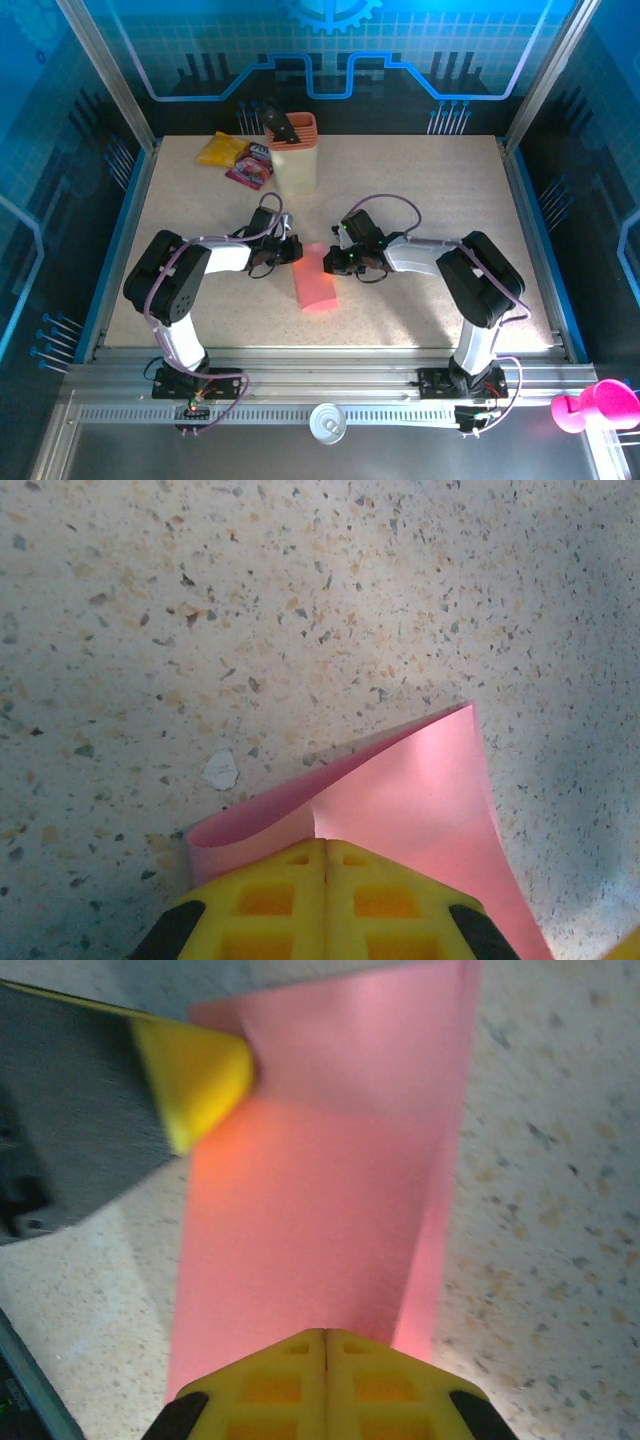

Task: Fold a paper plane with a square sheet of paper (pick it up from the middle)
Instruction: Hold the square sheet of paper at the center of the table, then fold the square sheet of paper in half at the center of the table.

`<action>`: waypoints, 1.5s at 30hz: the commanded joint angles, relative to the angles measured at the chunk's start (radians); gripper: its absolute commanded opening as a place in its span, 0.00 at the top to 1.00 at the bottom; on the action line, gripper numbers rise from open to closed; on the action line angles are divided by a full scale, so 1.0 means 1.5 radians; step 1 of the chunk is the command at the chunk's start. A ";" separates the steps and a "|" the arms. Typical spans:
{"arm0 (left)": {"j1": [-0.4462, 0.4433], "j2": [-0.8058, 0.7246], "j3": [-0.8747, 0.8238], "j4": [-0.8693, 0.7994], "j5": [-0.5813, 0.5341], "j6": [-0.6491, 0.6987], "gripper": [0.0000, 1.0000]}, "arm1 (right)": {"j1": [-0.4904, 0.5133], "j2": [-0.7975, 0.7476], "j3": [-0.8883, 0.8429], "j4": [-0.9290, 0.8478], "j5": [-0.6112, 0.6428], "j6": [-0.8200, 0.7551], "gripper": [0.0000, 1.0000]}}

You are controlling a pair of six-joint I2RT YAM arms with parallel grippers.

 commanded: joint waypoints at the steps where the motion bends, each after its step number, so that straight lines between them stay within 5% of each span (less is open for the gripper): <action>1: 0.004 0.022 -0.015 -0.007 -0.014 0.021 0.97 | 0.024 -0.021 0.026 -0.029 0.003 -0.014 1.00; 21: 0.005 0.031 0.001 -0.024 -0.011 0.031 0.99 | 0.120 0.086 0.097 0.033 -0.031 -0.012 1.00; 33: 0.004 0.041 0.010 -0.032 -0.009 0.034 1.00 | 0.126 0.151 0.057 0.009 -0.009 -0.019 1.00; 45: 0.005 0.048 0.013 -0.040 -0.019 0.038 1.00 | 0.149 0.107 -0.045 0.100 0.005 0.029 1.00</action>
